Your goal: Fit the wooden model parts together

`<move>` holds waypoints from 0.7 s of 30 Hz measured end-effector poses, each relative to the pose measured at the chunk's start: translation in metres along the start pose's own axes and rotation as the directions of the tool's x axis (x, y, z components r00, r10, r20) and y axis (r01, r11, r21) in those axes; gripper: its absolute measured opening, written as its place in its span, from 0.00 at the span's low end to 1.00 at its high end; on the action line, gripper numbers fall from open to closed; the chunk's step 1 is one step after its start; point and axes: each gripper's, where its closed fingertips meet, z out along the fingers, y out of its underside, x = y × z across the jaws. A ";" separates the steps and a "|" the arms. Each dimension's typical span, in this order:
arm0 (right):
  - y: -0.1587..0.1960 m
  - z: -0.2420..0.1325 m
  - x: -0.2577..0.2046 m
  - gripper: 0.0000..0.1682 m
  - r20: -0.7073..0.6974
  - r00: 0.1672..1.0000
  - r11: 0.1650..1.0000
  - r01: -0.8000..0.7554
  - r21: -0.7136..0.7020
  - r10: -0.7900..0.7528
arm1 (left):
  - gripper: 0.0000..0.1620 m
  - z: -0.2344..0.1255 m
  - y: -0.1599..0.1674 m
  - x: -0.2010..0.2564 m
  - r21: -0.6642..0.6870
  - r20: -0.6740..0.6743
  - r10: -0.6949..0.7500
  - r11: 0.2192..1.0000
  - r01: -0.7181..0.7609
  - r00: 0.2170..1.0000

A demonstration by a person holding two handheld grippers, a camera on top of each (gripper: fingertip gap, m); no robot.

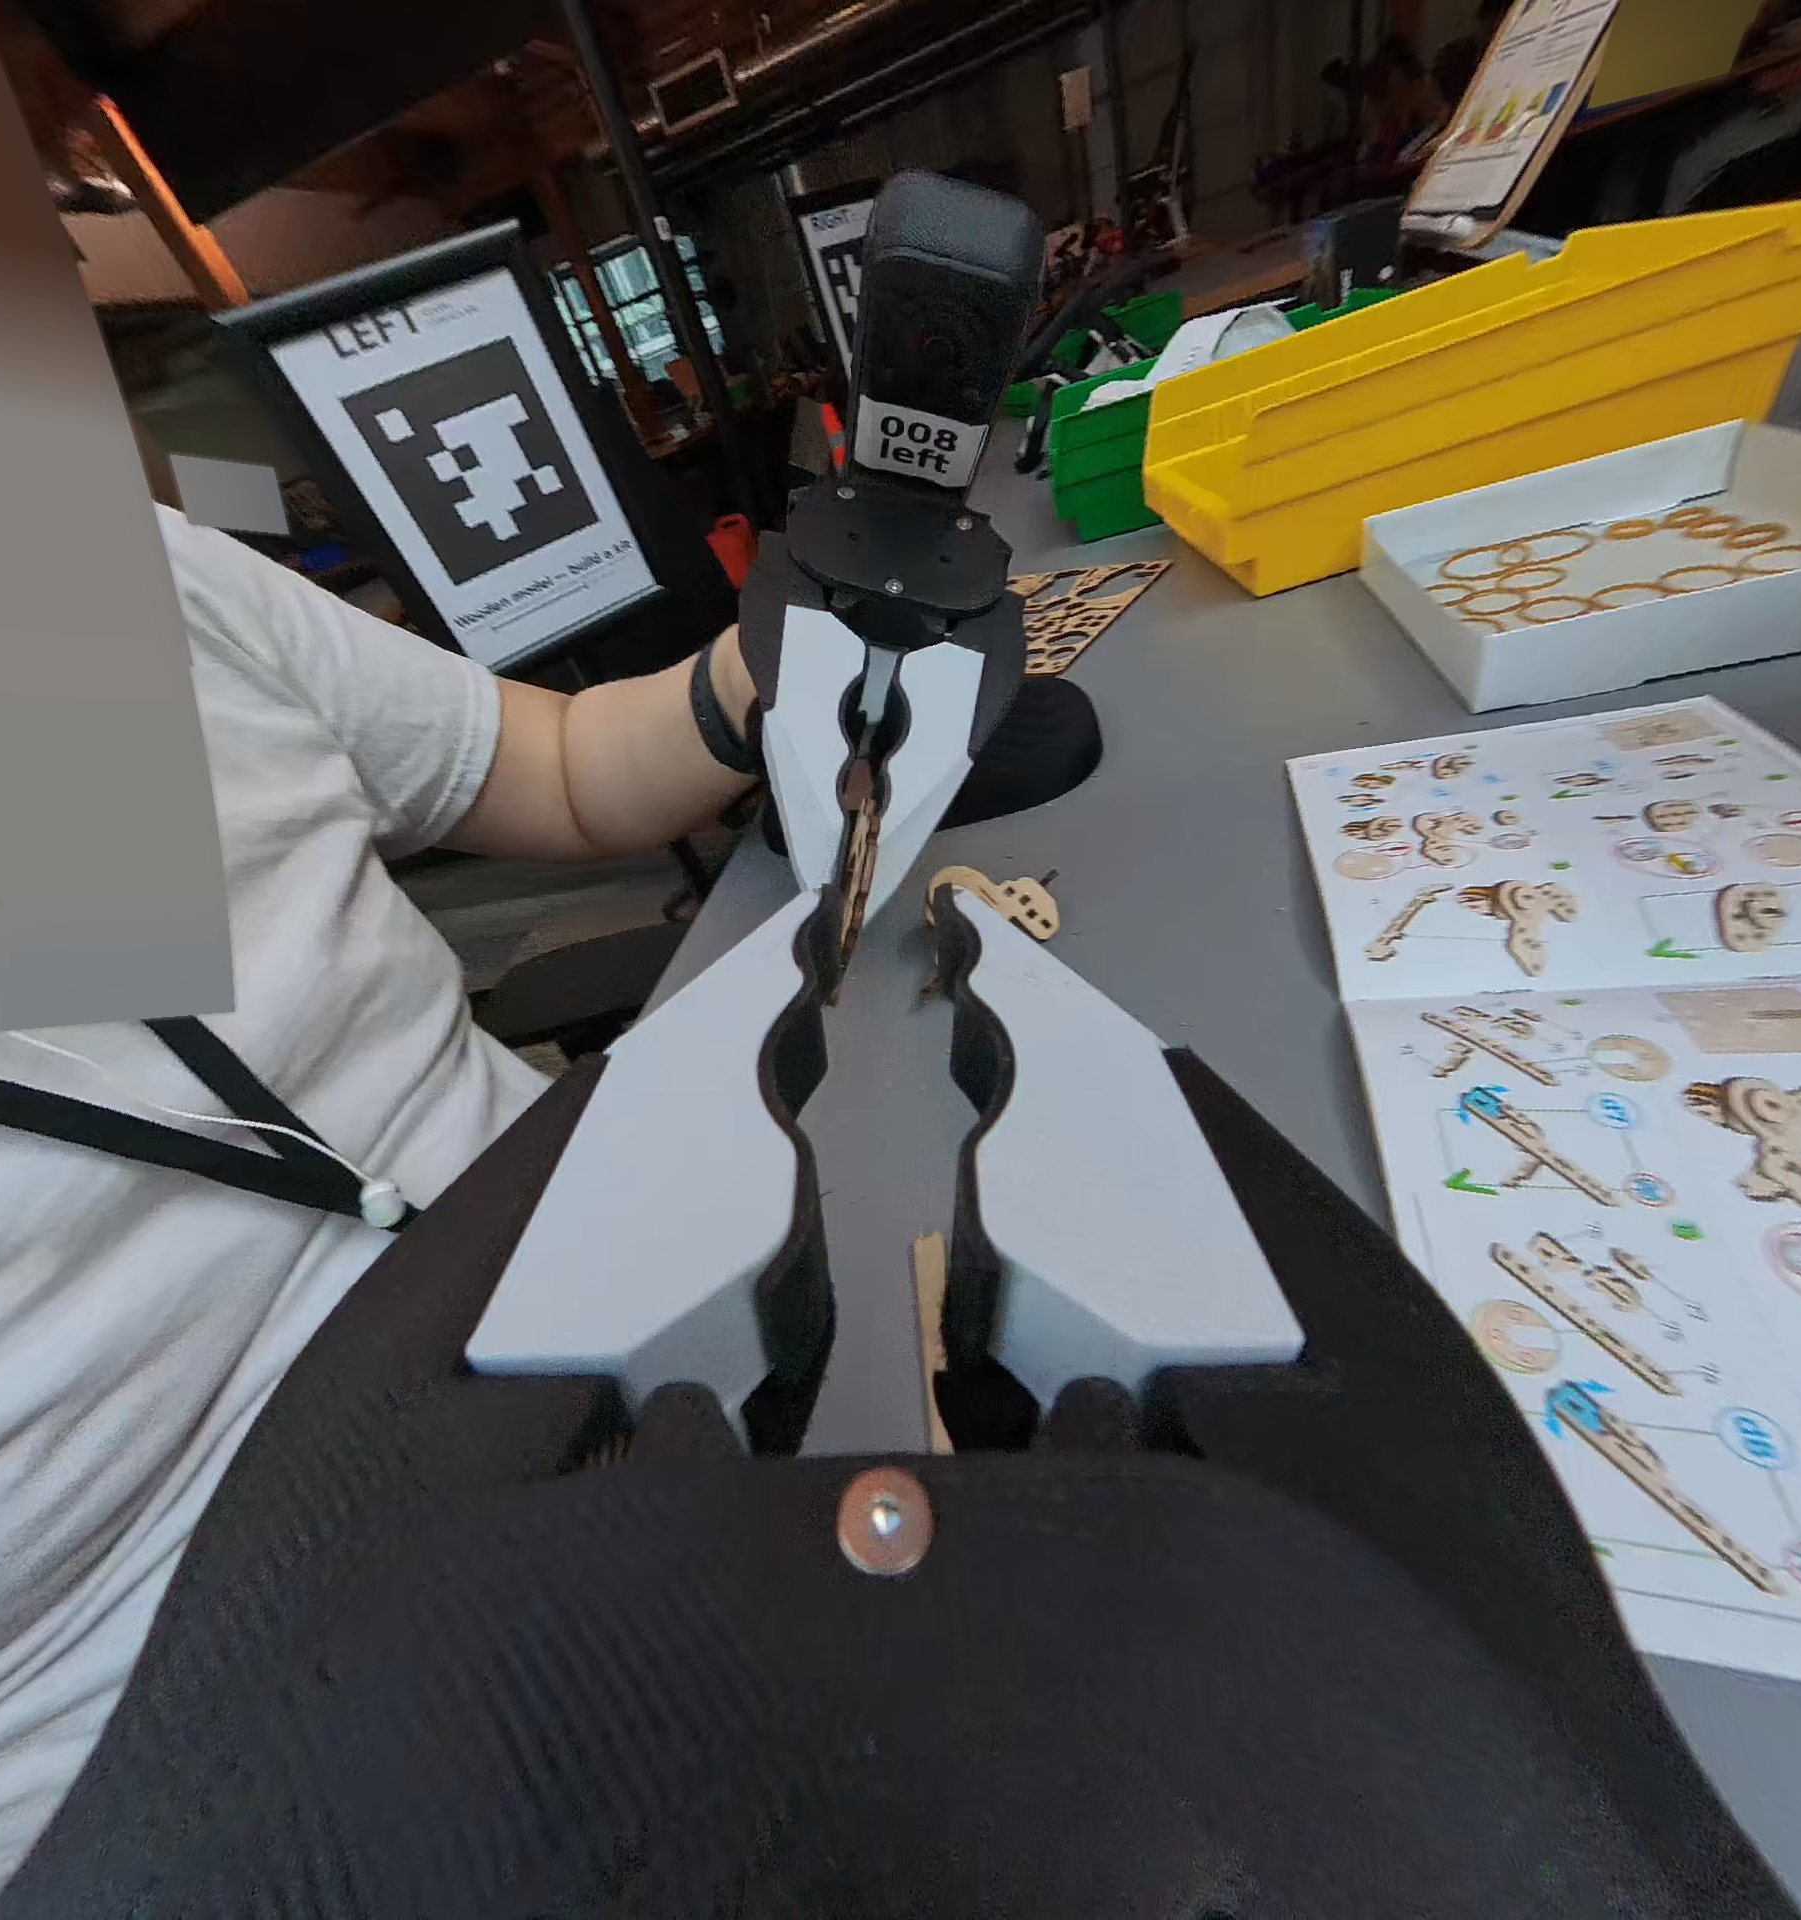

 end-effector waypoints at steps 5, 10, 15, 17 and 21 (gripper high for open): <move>0.011 -0.006 0.018 0.16 -0.231 0.894 0.917 0.341 -0.206 -0.384 | 0.00 -0.018 -0.016 -0.013 0.091 -0.170 -0.351 0.925 0.369 0.921; 0.013 0.014 0.010 0.22 -0.263 0.644 0.686 0.595 -0.419 -0.719 | 0.00 -0.016 -0.005 -0.022 0.058 -0.150 -0.435 0.892 0.447 0.888; 0.028 0.028 0.008 0.25 -0.203 0.617 0.624 0.606 -0.494 -0.760 | 0.00 -0.011 0.007 -0.019 -0.026 -0.131 -0.458 0.888 0.459 0.879; 0.029 0.030 0.012 0.23 -0.232 0.698 0.707 0.532 -0.466 -0.678 | 0.00 -0.009 0.012 -0.020 -0.055 -0.089 -0.444 0.896 0.441 0.892; 0.023 0.034 0.019 0.24 -0.313 0.852 0.881 0.299 -0.368 -0.420 | 0.00 -0.005 0.014 -0.026 -0.064 -0.002 -0.411 0.910 0.410 0.912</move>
